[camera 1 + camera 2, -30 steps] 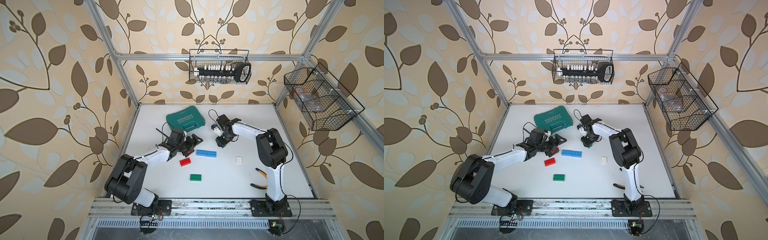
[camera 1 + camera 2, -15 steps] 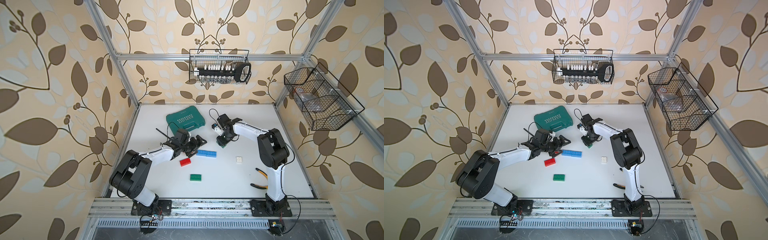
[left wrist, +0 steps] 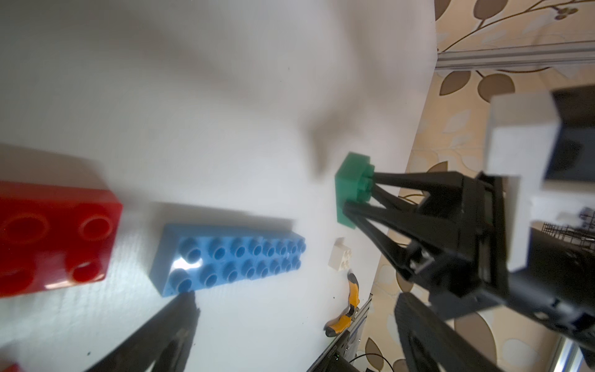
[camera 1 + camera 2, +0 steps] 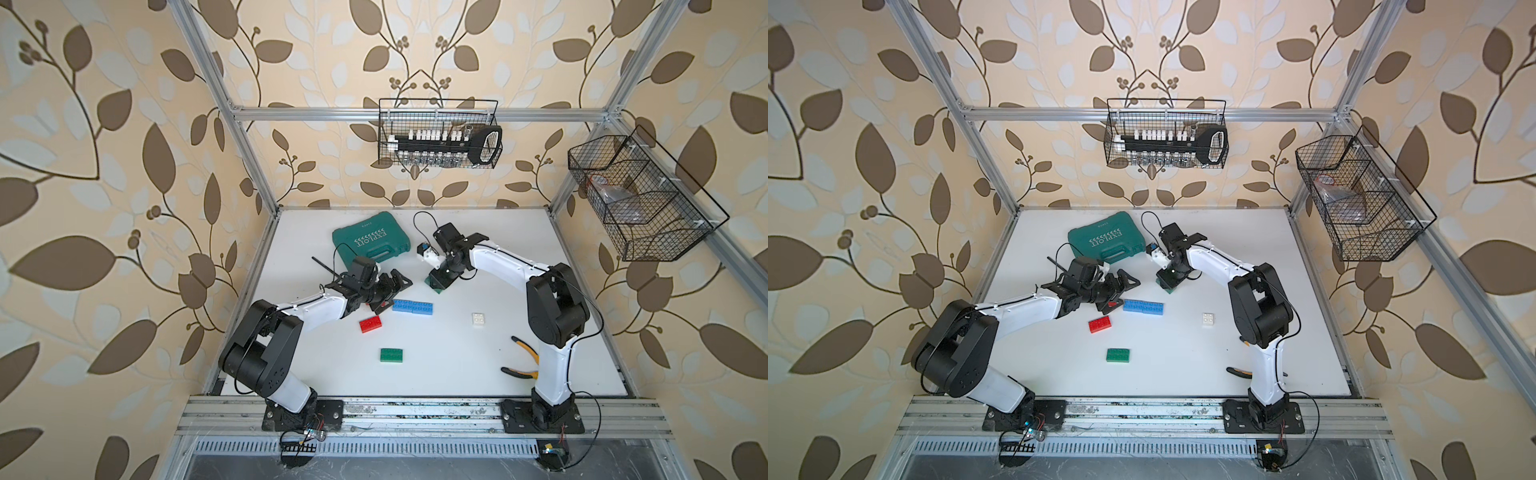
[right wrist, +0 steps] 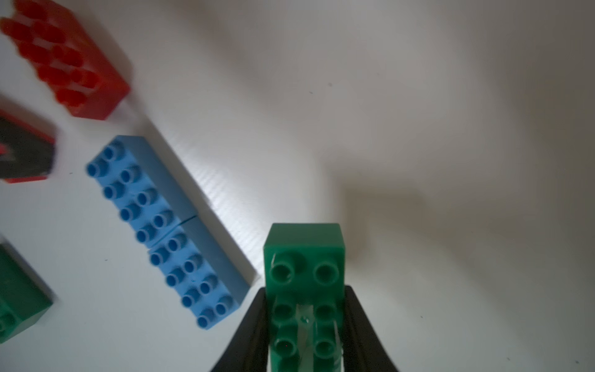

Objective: Assemble a small pinwheel with lego
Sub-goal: Pick up the lego brick from the center of the board, then assemble the lego brick with the lego brick.

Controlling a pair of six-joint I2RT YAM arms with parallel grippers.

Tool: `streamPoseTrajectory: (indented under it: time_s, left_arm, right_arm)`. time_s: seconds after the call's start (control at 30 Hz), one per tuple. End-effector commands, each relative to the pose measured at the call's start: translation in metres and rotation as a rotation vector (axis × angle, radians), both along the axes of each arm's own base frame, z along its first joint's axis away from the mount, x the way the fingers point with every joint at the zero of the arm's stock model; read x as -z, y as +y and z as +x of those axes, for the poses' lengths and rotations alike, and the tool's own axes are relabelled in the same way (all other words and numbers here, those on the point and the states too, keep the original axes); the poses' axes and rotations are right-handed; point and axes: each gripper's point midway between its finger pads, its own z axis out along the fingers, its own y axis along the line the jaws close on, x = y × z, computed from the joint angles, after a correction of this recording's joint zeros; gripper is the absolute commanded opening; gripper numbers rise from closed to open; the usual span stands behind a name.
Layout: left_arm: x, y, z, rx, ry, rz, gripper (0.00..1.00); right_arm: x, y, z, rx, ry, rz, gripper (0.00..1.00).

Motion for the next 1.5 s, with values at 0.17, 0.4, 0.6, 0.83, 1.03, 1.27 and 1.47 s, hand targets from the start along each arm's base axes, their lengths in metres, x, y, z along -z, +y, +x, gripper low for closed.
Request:
streamPoseTrajectory:
  time_s: [0.17, 0.4, 0.6, 0.83, 1.03, 1.27, 1.47]
  left_arm:
    - [-0.009, 0.01, 0.004, -0.025, -0.04, -0.012, 0.99]
    - [-0.004, 0.023, 0.001, -0.097, -0.041, -0.017, 0.99]
    - [0.0, 0.023, 0.002, -0.123, -0.032, -0.054, 0.99]
    - [0.01, 0.019, 0.002, -0.108, -0.01, -0.062, 0.98]
    - [0.012, 0.019, 0.001, -0.108, -0.009, -0.059, 0.98]
    - [0.011, 0.02, 0.001, -0.108, -0.014, -0.053, 0.98]
    - [0.014, 0.021, -0.001, -0.111, -0.008, -0.052, 0.98]
  right_arm:
    - [-0.007, 0.05, -0.026, -0.245, -0.009, 0.015, 0.3]
    - [0.003, 0.057, -0.028, -0.349, -0.019, -0.03, 0.3]
    - [0.011, 0.058, -0.029, -0.398, -0.015, -0.039, 0.3]
    - [0.016, 0.062, -0.03, -0.416, -0.021, -0.021, 0.29]
    - [0.018, 0.059, -0.036, -0.439, -0.023, -0.019, 0.29]
    - [0.024, 0.058, -0.036, -0.451, -0.022, -0.035, 0.29]
    - [0.032, 0.054, -0.042, -0.459, -0.001, -0.049, 0.28]
